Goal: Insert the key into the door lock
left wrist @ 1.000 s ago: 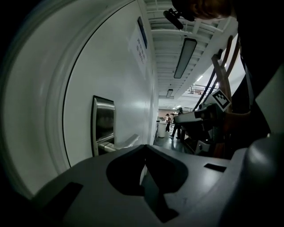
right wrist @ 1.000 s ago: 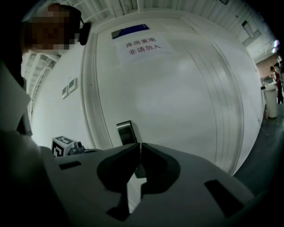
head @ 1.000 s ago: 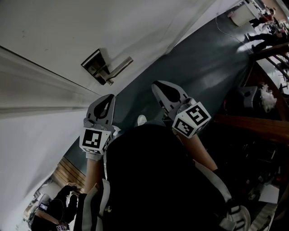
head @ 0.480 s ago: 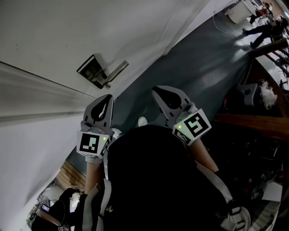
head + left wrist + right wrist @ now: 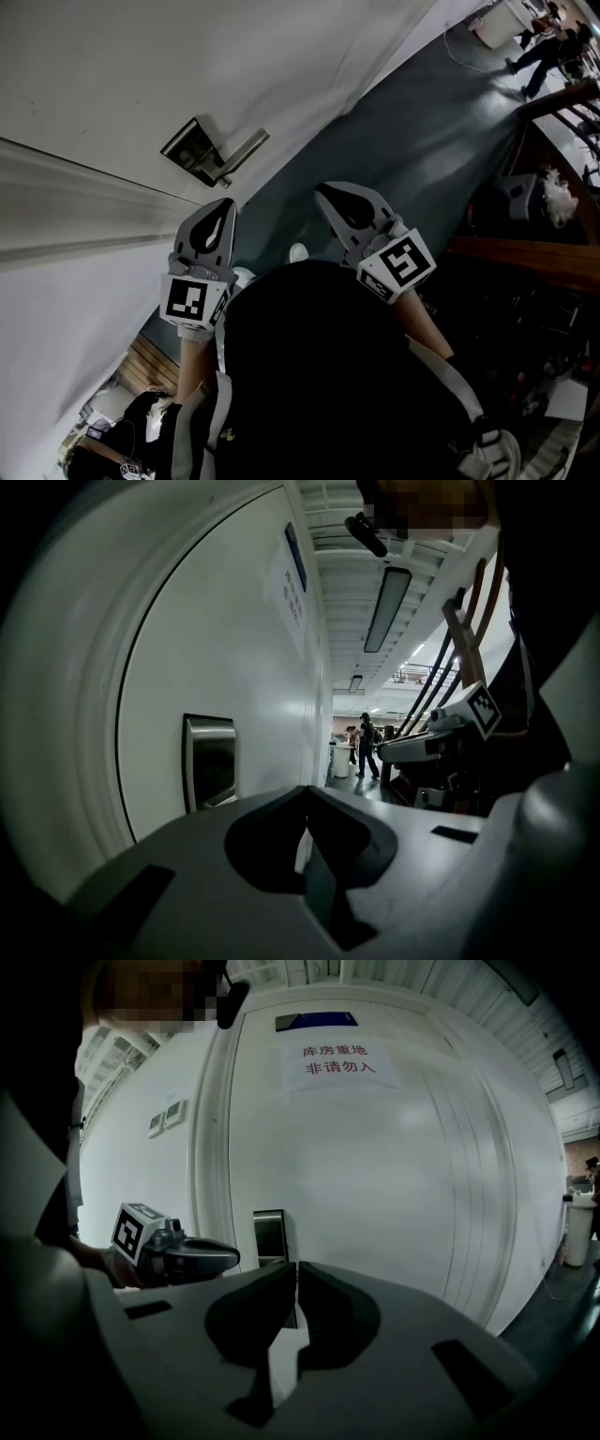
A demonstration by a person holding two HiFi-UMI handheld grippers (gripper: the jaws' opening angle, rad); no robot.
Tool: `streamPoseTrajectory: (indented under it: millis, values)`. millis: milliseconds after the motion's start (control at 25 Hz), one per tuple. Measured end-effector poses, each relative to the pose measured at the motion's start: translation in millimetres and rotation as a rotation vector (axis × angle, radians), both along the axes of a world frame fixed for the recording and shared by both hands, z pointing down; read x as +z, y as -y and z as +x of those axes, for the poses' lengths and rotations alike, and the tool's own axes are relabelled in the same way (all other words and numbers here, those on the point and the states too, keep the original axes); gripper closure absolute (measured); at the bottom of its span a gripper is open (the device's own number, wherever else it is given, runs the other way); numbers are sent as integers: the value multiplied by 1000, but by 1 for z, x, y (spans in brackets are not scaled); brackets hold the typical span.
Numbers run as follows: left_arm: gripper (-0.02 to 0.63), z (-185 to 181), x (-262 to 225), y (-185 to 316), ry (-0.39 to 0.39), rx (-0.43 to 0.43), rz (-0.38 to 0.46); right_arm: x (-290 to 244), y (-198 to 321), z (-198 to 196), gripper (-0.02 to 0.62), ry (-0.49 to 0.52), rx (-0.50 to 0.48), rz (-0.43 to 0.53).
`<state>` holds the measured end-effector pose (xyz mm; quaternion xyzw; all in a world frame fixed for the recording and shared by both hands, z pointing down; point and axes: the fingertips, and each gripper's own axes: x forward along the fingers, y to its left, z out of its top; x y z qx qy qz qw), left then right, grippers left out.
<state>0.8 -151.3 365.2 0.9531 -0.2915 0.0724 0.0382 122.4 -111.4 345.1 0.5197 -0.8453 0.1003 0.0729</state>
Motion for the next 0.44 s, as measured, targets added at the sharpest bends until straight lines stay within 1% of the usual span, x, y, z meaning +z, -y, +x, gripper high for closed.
streamPoseTrajectory:
  millis: [440]
  values:
    - [598, -7, 3, 6, 8, -6, -4, 7, 7, -8, 572, -4, 1, -11]
